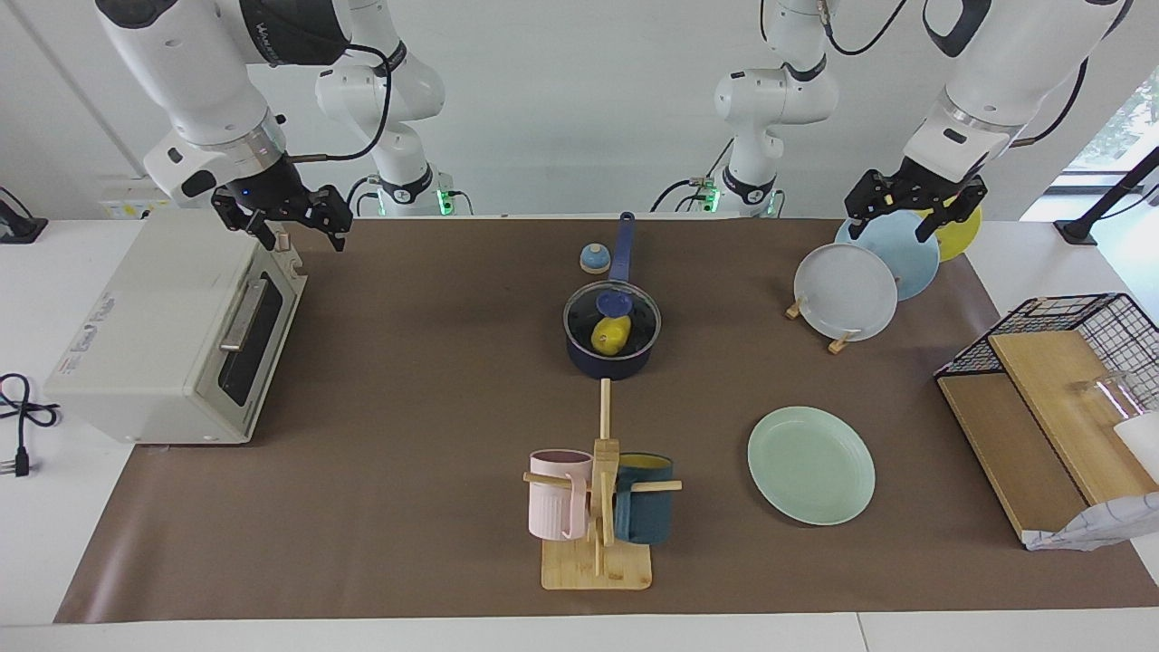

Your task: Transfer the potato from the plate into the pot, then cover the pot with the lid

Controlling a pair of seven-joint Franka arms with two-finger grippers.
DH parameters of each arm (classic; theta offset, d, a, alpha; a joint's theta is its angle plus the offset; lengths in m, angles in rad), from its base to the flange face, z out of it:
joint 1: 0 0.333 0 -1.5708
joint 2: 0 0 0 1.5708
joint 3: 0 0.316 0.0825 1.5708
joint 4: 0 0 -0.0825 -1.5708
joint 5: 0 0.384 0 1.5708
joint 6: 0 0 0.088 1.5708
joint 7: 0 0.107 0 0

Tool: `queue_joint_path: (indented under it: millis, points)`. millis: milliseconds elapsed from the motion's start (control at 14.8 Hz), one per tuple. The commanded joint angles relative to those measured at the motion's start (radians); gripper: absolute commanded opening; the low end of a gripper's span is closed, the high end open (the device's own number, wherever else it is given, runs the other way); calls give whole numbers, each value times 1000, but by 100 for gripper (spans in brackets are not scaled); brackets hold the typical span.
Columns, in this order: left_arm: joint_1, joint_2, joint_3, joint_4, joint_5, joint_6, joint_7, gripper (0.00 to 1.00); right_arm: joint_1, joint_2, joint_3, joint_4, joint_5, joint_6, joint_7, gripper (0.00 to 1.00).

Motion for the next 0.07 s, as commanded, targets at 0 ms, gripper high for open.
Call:
queue_joint_path:
  millis: [0]
  points:
    - [6, -16, -2, -11, 14, -5, 3, 100, -13, -18, 7, -17, 2, -1, -21, 100]
